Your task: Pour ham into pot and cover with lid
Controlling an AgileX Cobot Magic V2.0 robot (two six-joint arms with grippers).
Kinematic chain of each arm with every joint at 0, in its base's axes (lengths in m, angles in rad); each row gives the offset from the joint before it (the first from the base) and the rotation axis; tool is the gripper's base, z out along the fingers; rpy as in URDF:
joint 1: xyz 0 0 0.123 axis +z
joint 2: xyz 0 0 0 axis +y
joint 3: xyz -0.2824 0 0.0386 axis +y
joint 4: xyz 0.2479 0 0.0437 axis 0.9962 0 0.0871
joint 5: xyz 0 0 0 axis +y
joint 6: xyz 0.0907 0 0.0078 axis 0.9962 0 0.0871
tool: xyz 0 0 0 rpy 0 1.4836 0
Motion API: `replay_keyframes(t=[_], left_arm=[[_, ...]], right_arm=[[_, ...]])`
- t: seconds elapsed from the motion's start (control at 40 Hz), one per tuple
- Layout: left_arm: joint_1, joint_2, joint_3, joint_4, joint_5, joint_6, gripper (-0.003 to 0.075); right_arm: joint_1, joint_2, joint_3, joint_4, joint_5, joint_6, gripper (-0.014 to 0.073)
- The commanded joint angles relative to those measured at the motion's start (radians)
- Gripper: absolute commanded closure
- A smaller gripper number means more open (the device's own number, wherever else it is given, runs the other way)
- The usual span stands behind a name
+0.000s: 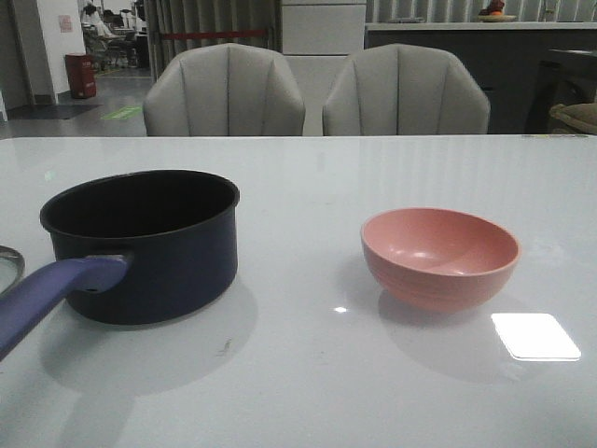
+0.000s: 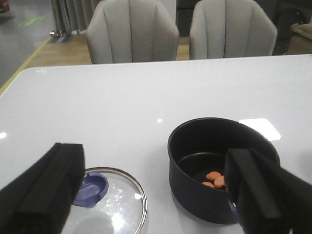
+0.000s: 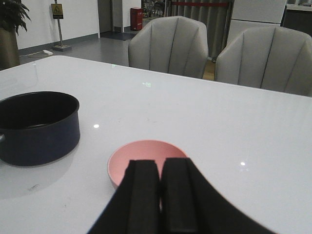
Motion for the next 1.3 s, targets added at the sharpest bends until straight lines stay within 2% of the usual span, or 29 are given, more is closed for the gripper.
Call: replay_keyframes(t=[0.0,0.15,0.325,0.6,0.799,1.049,1.174,1.274], left_arm=[[0.053,0.107,-0.094,-0.063,-0.043,-0.002,0.0094],[0.144,0.272,-0.200,-0.135,0.012,-0.002,0.0094],[0.218,0.498,-0.371,-0.158,0.241,-0.002,0.0107],[0.231,0.836,-0.593,-0.125,0.454,-0.002,0.0178],[0.231,0.973,-0.688,-0.075,0.530,-0.002,0.0190],[0.231,1.072,-0.742,-0.020,0.557,-0.004,0.0103],[0.231,1.126,-0.773,0.028,0.555,-0.110,0.0091],[0.231,1.169,-0.797,0.029,0.555,-0.142,0.0091]], right_arm=[[0.002,0.011,-0.028,0.006,-0.071,-0.012,0.0433],[0.002,0.011,-0.028,0.006,-0.071,-0.012,0.0433],[0.002,0.011,-0.028,0.006,-0.071,-0.012,0.0433],[0.002,0.011,-0.028,0.006,-0.071,-0.012,0.0433],[0.002,0.011,-0.028,0.006,-0.071,-0.012,0.0433],[0.002,0.011,-0.028,0.006,-0.071,-0.012,0.0433],[0.002,0.011,-0.028,0.006,-0.071,-0.012,0.0433],[0.002,0.011,-0.028,0.006,-0.071,-0.012,0.0433]])
